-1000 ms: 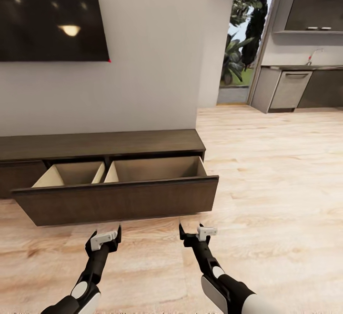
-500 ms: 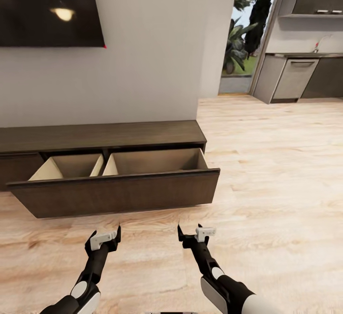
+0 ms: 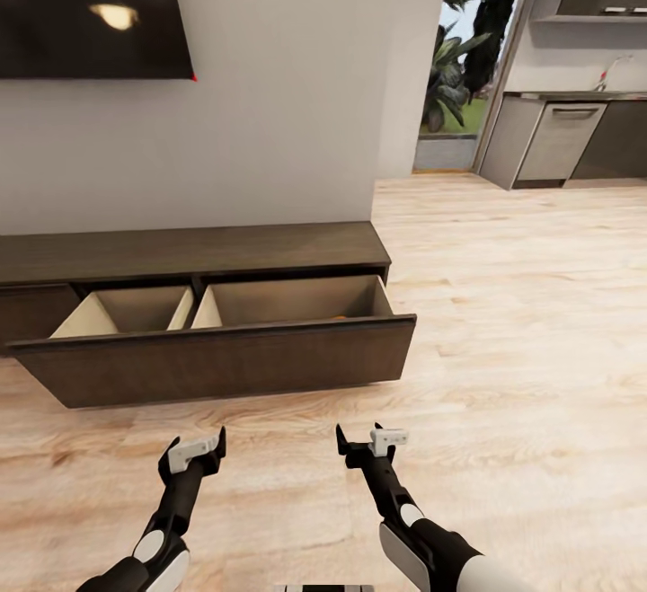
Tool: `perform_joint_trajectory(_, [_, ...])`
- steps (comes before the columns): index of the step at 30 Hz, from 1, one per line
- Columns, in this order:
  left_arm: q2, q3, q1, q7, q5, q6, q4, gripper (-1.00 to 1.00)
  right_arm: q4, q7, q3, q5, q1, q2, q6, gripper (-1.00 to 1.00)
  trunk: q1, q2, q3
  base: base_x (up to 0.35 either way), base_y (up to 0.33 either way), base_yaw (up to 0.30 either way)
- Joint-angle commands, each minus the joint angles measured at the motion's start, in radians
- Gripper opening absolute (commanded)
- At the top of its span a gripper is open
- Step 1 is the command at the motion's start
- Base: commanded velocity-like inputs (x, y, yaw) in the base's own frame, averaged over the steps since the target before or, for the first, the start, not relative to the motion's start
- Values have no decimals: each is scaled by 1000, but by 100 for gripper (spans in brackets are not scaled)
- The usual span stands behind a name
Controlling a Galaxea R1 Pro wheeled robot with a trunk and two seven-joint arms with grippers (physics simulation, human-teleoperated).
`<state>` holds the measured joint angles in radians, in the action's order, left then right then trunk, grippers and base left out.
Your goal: Place each of the two pumpkins and all three candles from the living room inside a cabinet in the living room (use any cabinet), then make sure every cabinet is closed, and position the cauldron so it is next to a table in the living room.
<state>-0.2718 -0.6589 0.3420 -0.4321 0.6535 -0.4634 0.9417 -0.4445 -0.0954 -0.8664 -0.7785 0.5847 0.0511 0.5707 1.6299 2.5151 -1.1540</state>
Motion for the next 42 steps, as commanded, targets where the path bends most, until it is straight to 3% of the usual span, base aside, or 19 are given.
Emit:
perform_joint_trajectory(1, [-1, -7, 2, -7, 8, -6, 1, 100, 0, -10, -8, -2, 1, 0, 4, 100, 0, 0, -1, 43, 0, 0])
perform_joint_trajectory(30, [-4, -8, 2, -5, -2, -7, 0, 100, 1, -7, -5, -5, 1, -1, -25, 100, 0, 0, -1, 158, 5, 0])
perform_joint_trajectory(42, [-1, -7, 2, -10, 3, -7, -2, 100, 1, -7, -5, -5, 1, -1, -25, 100, 0, 0, -1, 19, 2, 0])
